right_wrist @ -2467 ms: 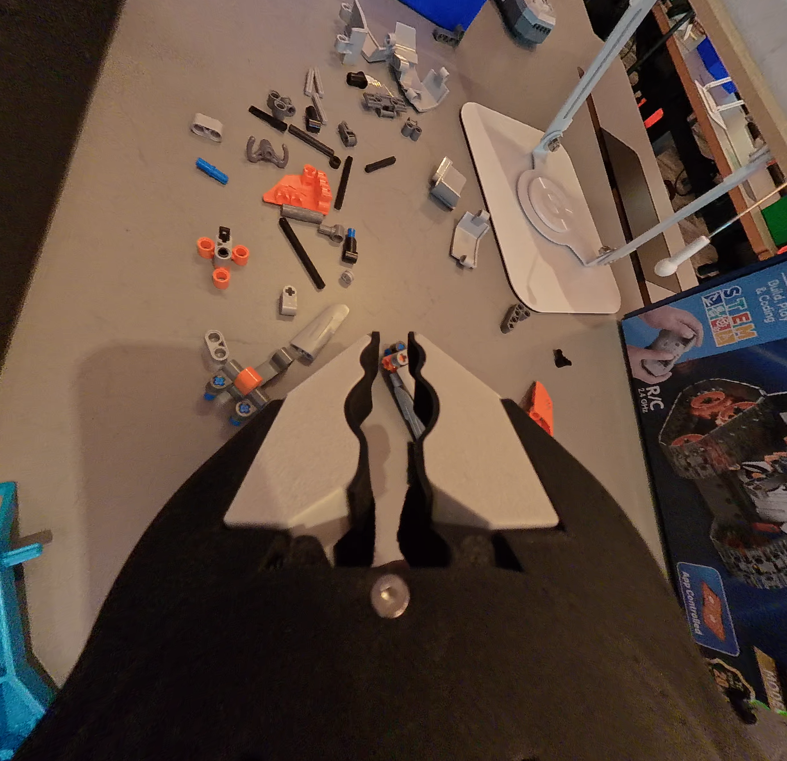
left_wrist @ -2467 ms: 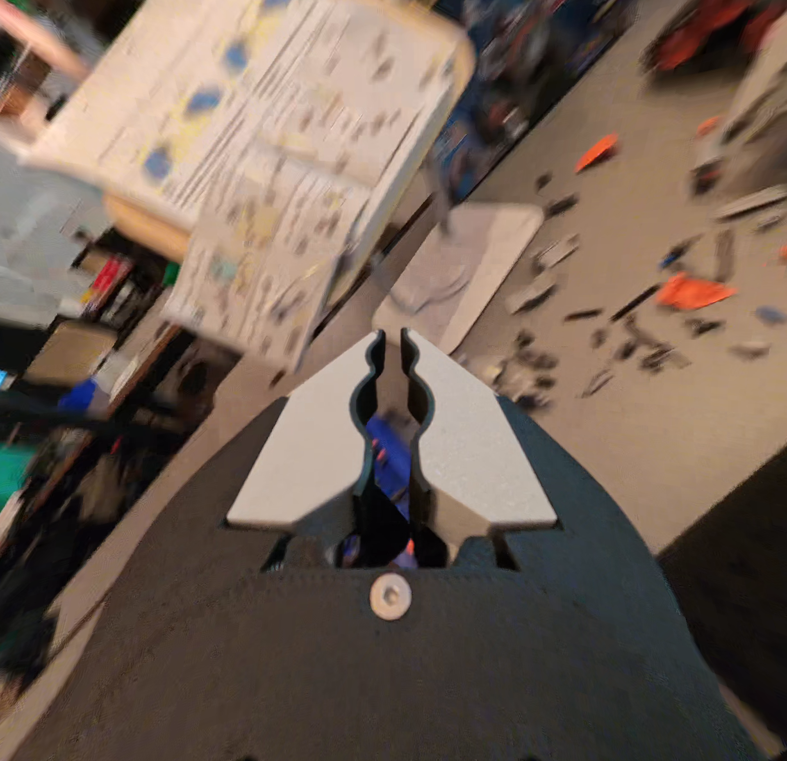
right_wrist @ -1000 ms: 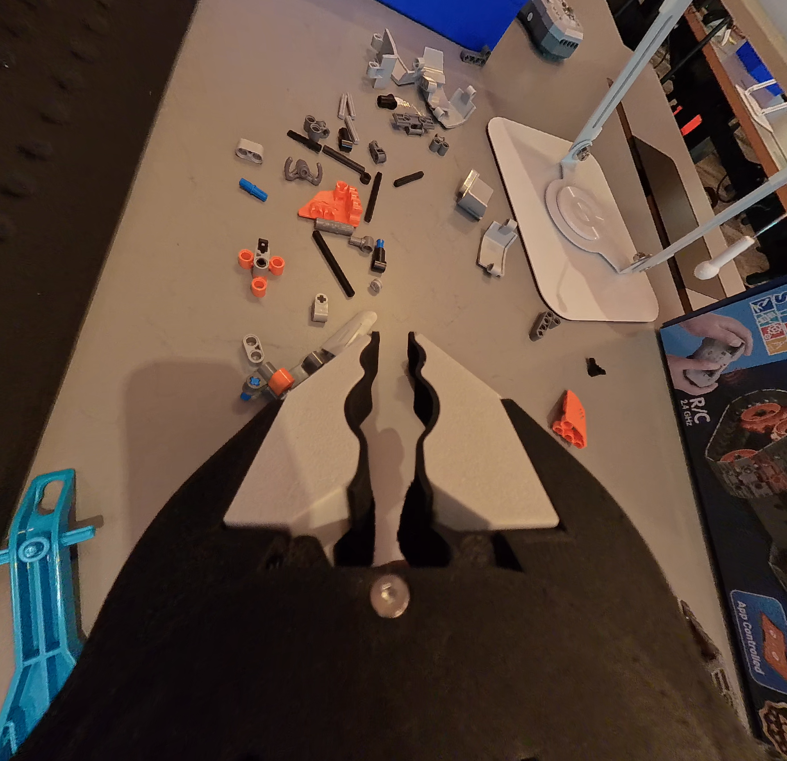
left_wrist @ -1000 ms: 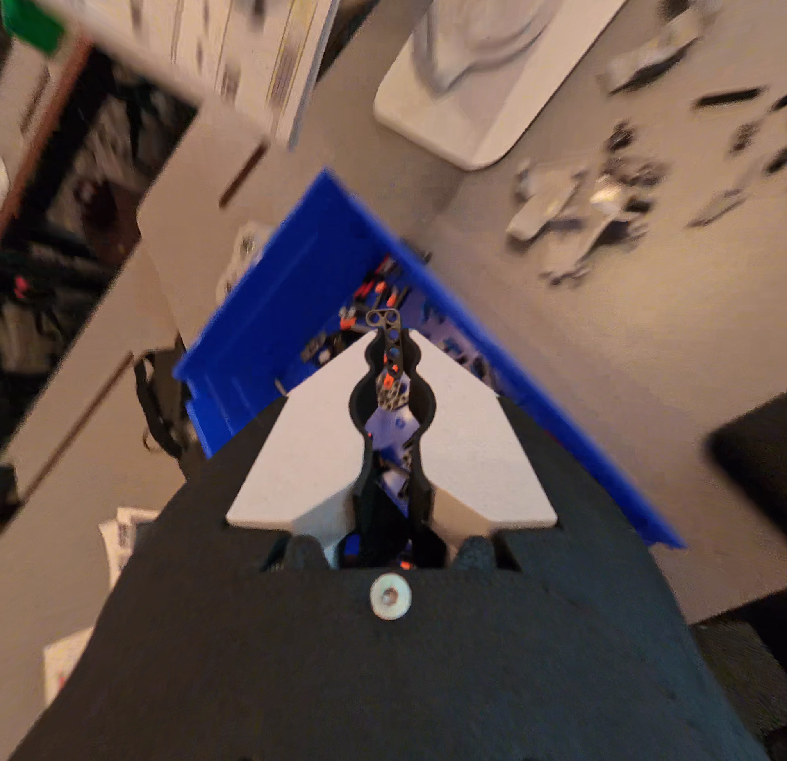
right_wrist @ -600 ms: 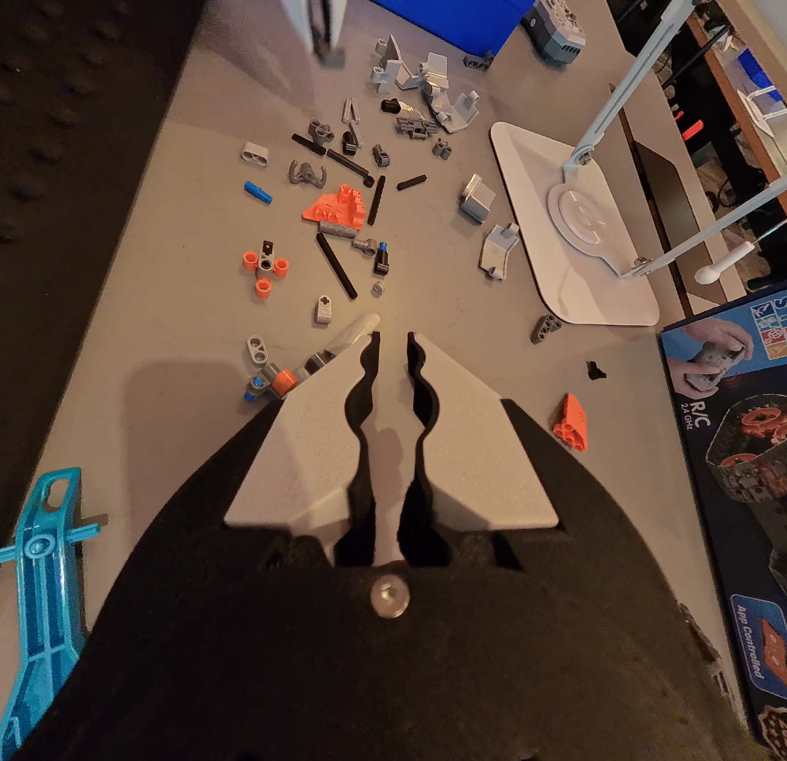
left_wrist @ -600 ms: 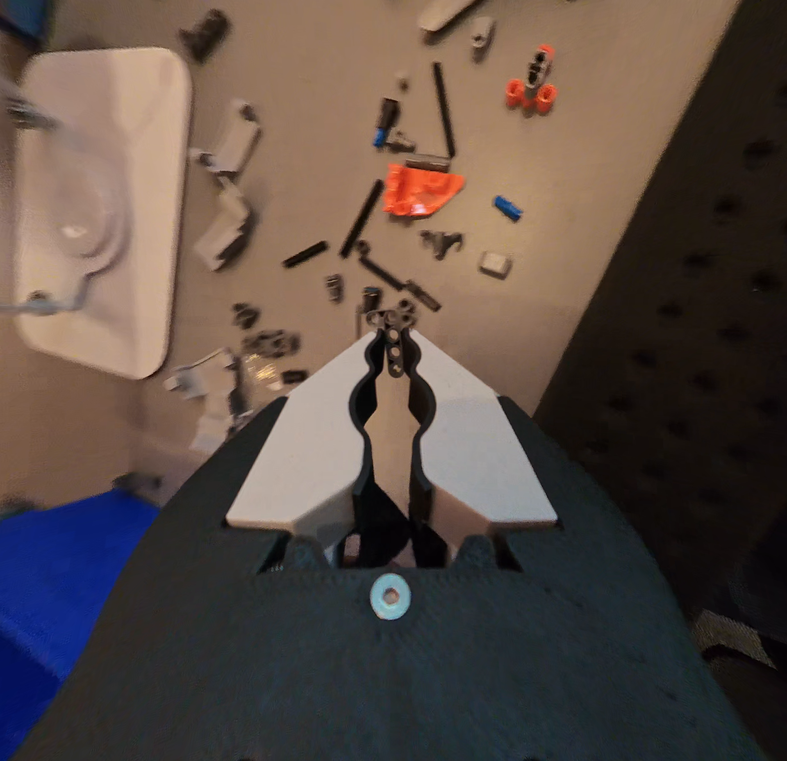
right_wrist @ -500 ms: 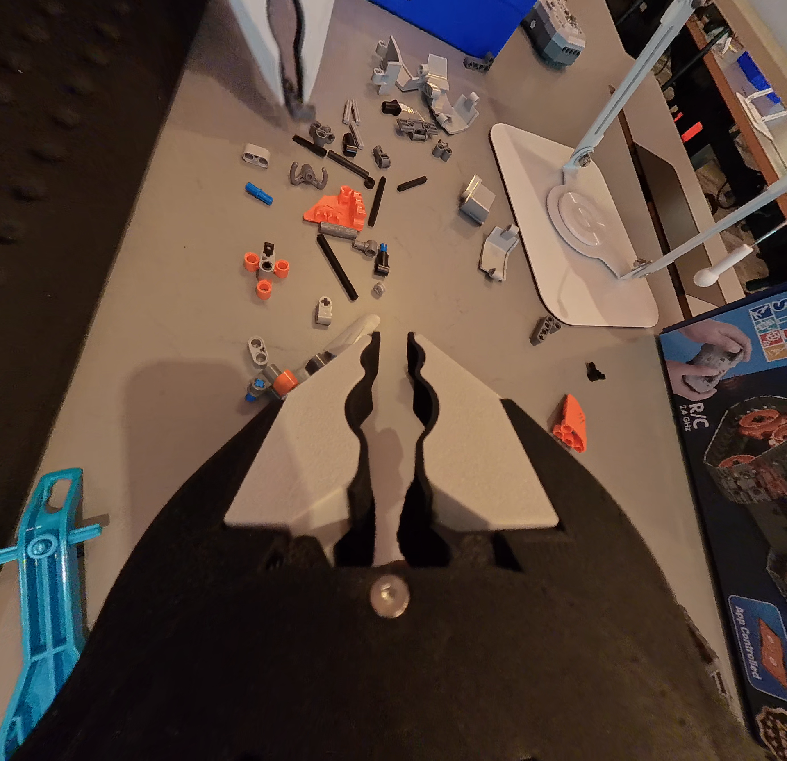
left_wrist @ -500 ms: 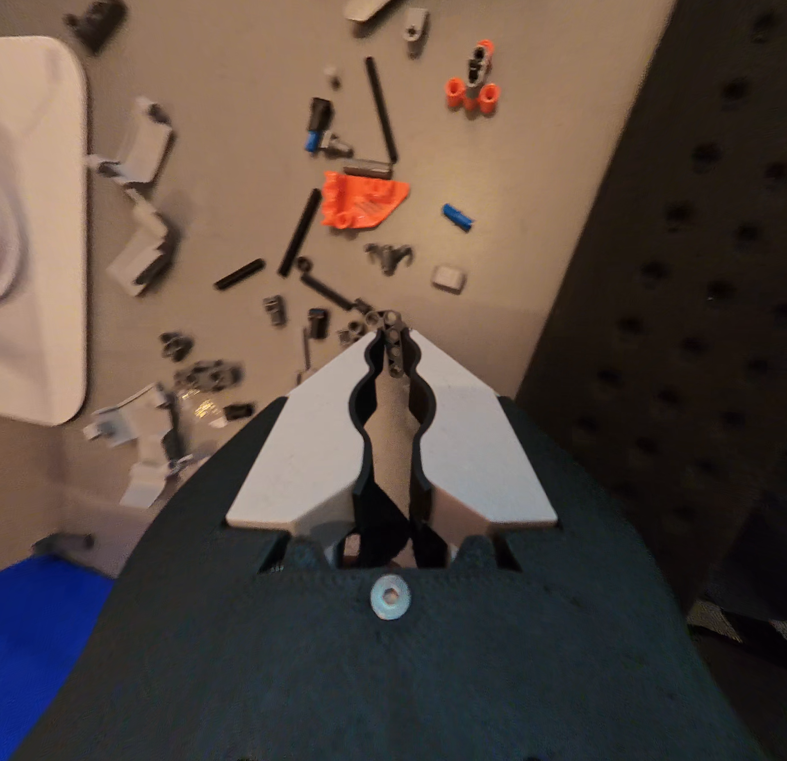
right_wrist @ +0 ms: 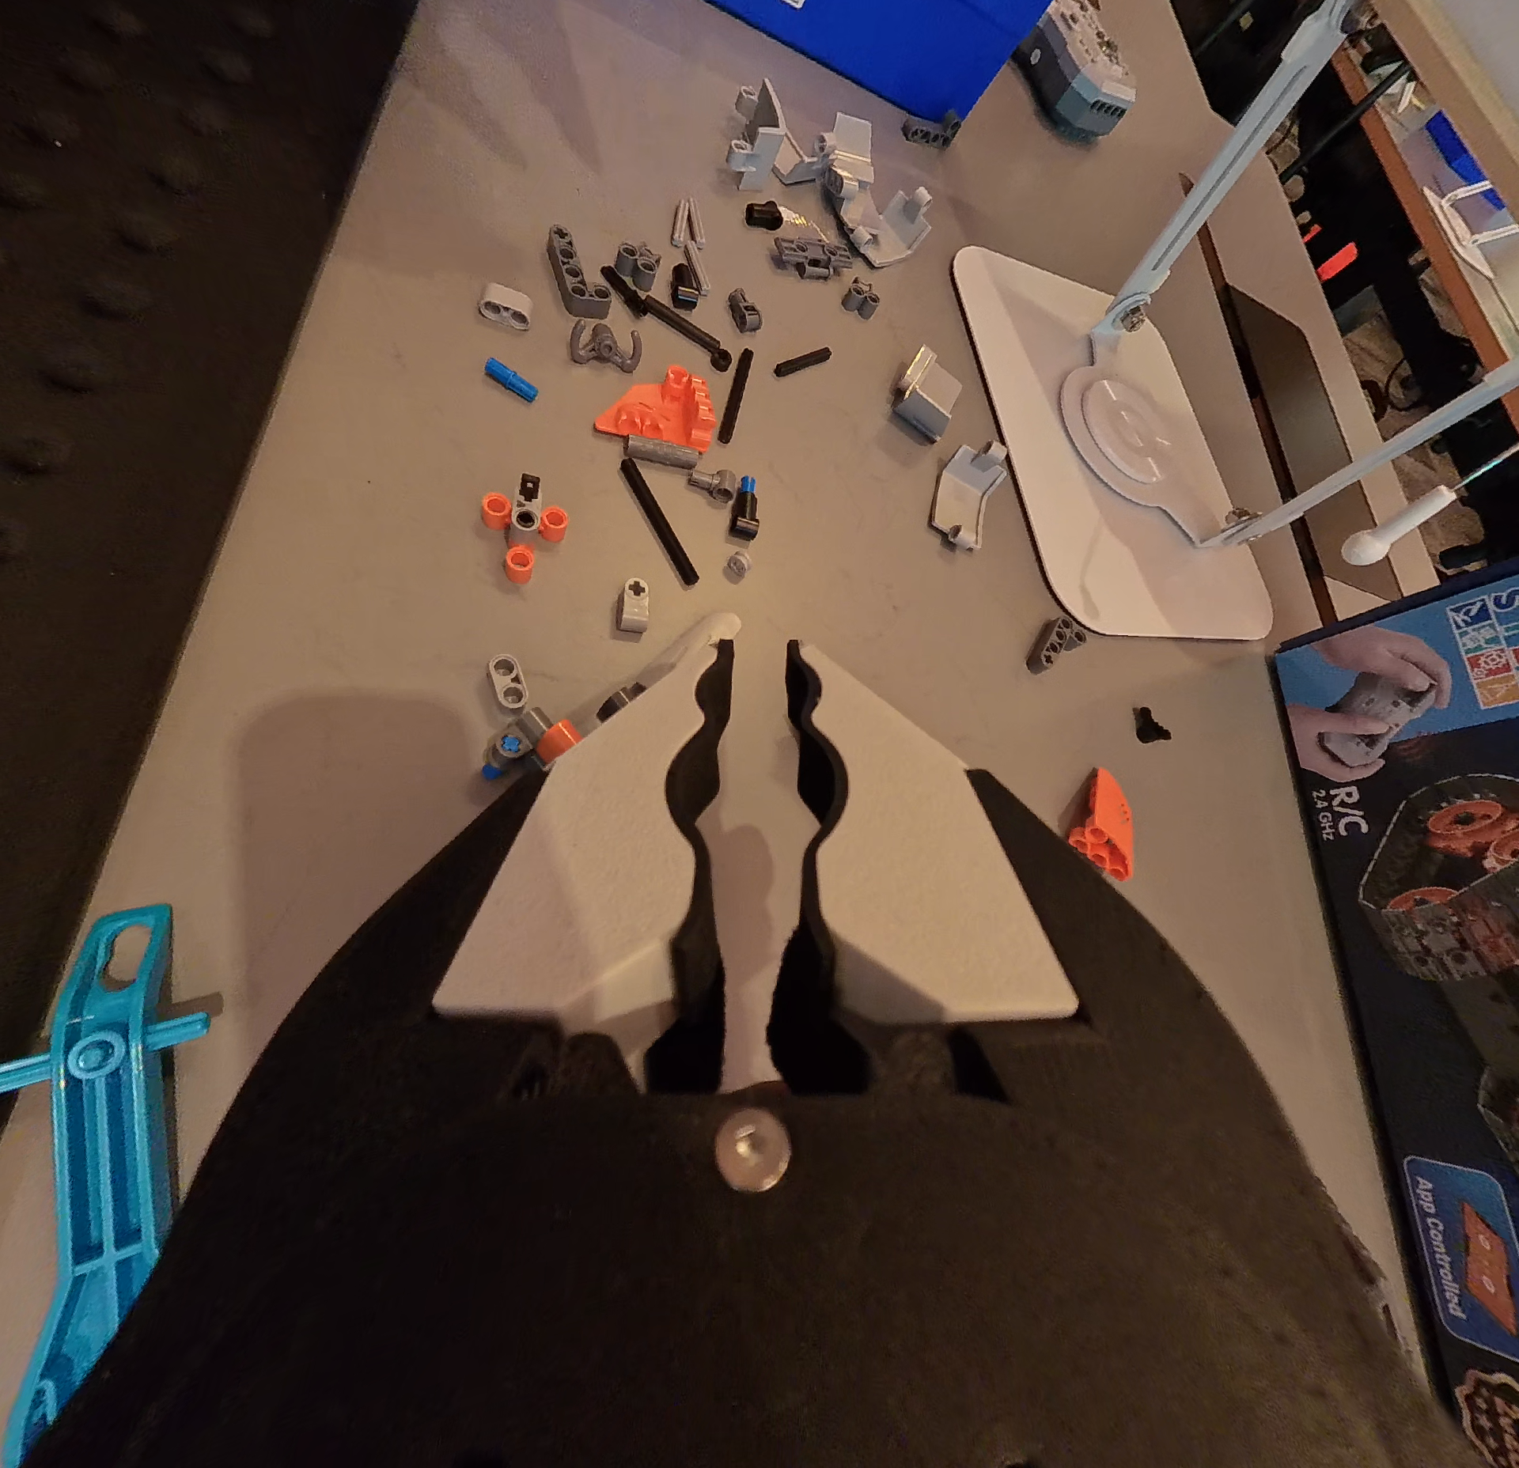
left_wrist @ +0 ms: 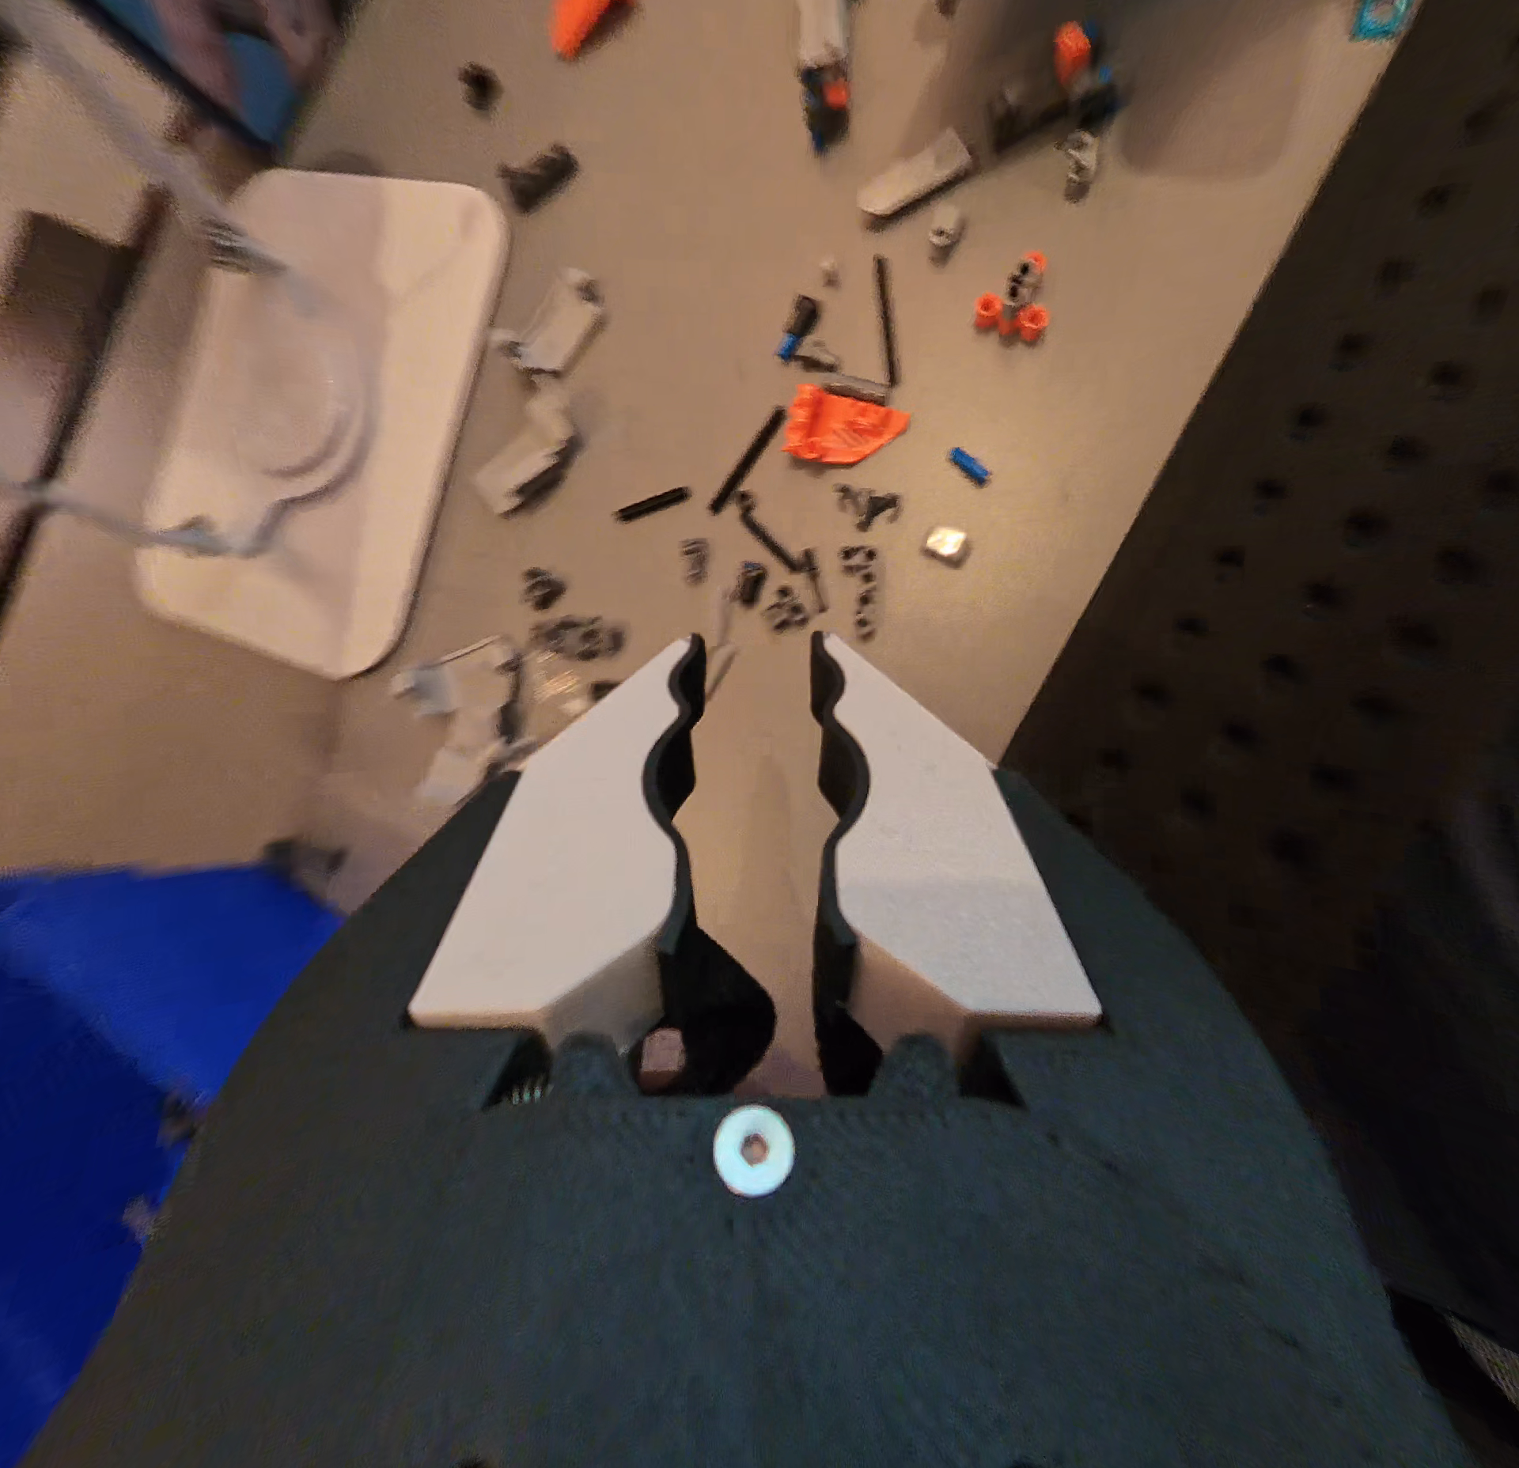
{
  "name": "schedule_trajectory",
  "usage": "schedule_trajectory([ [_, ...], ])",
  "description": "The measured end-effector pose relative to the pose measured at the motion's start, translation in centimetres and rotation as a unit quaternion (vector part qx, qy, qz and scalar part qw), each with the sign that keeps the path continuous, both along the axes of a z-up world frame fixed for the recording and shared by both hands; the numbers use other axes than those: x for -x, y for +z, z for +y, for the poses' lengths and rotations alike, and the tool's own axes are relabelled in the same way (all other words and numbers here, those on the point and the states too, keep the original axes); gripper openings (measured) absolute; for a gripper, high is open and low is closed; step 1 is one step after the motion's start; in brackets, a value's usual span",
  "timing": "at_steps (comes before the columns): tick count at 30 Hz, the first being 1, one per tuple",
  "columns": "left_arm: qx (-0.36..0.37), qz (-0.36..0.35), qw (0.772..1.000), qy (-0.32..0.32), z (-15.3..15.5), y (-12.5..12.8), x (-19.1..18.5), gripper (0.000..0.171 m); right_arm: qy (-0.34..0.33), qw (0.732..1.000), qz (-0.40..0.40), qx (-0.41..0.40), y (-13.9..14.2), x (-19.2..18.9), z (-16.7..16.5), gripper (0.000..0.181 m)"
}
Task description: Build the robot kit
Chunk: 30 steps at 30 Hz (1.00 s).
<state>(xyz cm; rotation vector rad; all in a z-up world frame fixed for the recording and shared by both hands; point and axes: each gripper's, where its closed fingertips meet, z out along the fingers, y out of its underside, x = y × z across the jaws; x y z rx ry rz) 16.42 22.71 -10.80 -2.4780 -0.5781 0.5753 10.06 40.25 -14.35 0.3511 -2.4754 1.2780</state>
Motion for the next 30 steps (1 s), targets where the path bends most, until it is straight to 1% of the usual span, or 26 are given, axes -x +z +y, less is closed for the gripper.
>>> schedule_trajectory([
  [2,-0.002,0.044,0.998,0.050,-3.6,3.5,0.3,0.021,0.000,1.000,-0.001,0.001,0.0,0.0,0.0,0.011],
  [4,0.004,0.084,0.990,0.114,-8.1,6.3,1.0,0.018,0.000,1.000,-0.002,0.001,0.0,0.1,0.0,0.011],
  [6,0.016,0.113,0.977,0.180,-12.7,7.9,1.7,0.016,0.000,1.000,-0.004,0.000,0.0,0.1,0.1,0.011],
  [7,0.024,0.111,0.972,0.204,-14.9,7.8,1.9,0.016,0.000,1.000,-0.004,0.000,-0.1,0.1,0.0,0.011],
  [9,0.033,0.092,0.963,0.250,-18.7,6.6,2.1,0.016,0.000,1.000,-0.004,-0.002,-0.2,0.0,0.0,0.011],
  [12,0.054,0.040,0.951,0.301,-23.1,3.0,1.9,0.018,0.001,1.000,-0.003,-0.005,-0.3,0.0,0.0,0.011],
  [14,0.083,0.008,0.943,0.323,-25.3,0.5,1.6,0.019,0.000,1.000,-0.004,-0.006,-0.4,0.0,0.0,0.011],
  [17,0.089,-0.033,0.929,0.357,-27.4,-2.7,1.6,0.019,-0.001,1.000,-0.006,-0.009,-0.6,0.1,0.0,0.011],
  [19,0.097,-0.054,0.922,0.372,-28.5,-4.1,1.2,0.019,-0.001,1.000,-0.006,-0.012,-0.7,0.1,0.1,0.011],
  [22,0.112,-0.074,0.911,0.390,-29.7,-5.4,0.8,0.020,-0.003,1.000,-0.004,-0.010,-0.6,0.2,0.1,0.011],
  [27,0.101,-0.091,0.918,0.373,-29.2,-6.7,1.0,0.020,0.000,1.000,-0.005,-0.011,-0.6,0.1,0.1,0.011],
  [29,0.112,-0.099,0.915,0.376,-29.5,-7.3,0.9,0.020,0.002,1.000,-0.006,-0.012,-0.7,0.1,0.1,0.011],
  [30,0.119,-0.101,0.913,0.377,-29.7,-7.5,0.9,0.017,0.002,1.000,-0.006,-0.012,-0.7,0.0,0.1,0.011],
])
